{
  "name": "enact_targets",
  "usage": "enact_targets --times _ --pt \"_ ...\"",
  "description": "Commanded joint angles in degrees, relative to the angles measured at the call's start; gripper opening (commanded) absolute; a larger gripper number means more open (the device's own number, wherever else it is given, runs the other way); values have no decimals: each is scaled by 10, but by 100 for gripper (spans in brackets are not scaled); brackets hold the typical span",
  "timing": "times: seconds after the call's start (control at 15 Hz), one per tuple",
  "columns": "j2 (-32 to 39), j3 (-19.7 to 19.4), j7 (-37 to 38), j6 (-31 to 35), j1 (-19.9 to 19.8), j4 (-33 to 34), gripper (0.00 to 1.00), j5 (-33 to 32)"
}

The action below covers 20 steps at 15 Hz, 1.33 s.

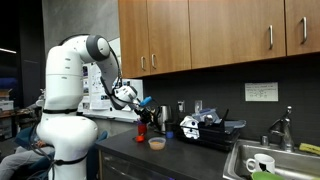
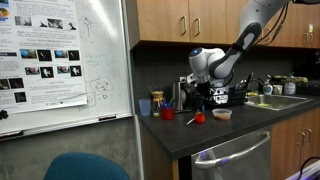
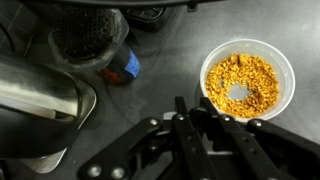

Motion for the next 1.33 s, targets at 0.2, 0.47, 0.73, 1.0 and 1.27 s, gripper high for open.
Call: enact_targets --times 0.2,0.47,0.73,1.0,1.27 --pt "-33 -3 12 24 0 -32 5 -18" --pt "-38 -3 25 28 0 -42 5 -31" --pt "-41 -2 45 28 1 -53 5 -54" --pt "-45 -1 68 27 3 -62 5 -80" --pt "-46 2 84 25 6 -67 5 -98"
